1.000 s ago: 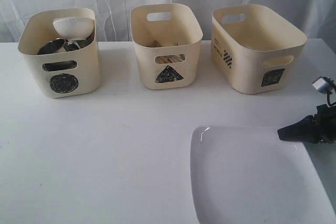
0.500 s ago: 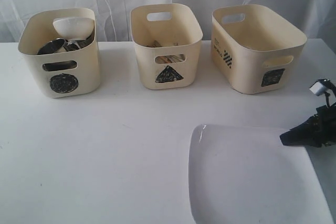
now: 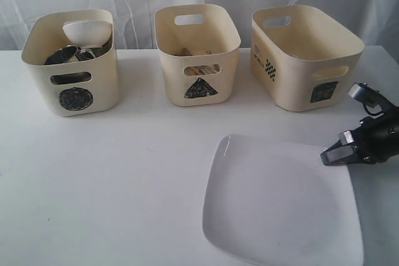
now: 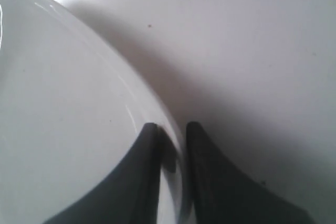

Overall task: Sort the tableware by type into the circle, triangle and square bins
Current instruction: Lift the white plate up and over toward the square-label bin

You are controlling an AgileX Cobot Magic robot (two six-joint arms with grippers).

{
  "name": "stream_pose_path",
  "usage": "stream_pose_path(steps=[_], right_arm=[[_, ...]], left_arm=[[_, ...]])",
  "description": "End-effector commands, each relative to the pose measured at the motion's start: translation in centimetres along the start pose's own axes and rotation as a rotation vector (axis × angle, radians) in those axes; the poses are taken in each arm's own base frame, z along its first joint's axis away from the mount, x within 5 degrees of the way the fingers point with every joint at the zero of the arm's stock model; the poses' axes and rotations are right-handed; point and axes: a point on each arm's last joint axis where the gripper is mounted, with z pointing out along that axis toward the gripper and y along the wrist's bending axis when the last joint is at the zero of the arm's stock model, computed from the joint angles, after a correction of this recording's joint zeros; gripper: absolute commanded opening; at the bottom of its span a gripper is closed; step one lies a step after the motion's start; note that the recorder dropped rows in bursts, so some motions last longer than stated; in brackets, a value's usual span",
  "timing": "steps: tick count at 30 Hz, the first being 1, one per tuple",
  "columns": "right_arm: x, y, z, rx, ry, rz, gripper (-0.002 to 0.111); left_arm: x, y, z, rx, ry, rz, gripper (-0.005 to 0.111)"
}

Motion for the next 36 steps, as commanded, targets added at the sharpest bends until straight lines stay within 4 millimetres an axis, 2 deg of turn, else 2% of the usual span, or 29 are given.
stream_pose_path(steps=[1, 6, 10, 17, 25, 31, 34, 36], right_arm=[[0.0, 0.9, -0.1, -0.041, -0.003, -0.033, 0.0], [-1.2, 3.9, -1.4, -0.297, -0.113, -0.038, 0.0], [-2.6, 4.8, -2.6, -0.303, -0.246, -0.055, 0.0], [-3.3, 6.3, -4.4, -0.282, -0.295, -0.099, 0.0], [-4.8, 11.0, -9.3, -0.268, -0.431, -0.096, 0.0], [-5.9, 14.5, -13.0, -0.298, -0.616, -0.129, 0.0], [-6.7, 15.6, -14.5, -0.309, -0.669, -0.142, 0.0], [-7.7, 15.5, -15.6, -0.229, -0.729, -0.129, 0.0]], left_arm=[[0.2, 0.0, 0.0, -0.005, 0.013, -0.009, 0.0], [0.2, 0.0, 0.0, -0.005, 0.013, -0.009, 0.0], [0.2, 0.0, 0.0, -0.005, 0.013, -0.009, 0.0], [0.2, 0.0, 0.0, -0.005, 0.013, -0.009, 0.0], [0.2, 0.0, 0.0, -0.005, 0.013, -0.009, 0.0], [0.2, 0.0, 0.0, -0.005, 0.013, -0.009, 0.0], [0.2, 0.0, 0.0, -0.005, 0.013, -0.009, 0.0], [0.2, 0.0, 0.0, -0.005, 0.013, -0.009, 0.0]])
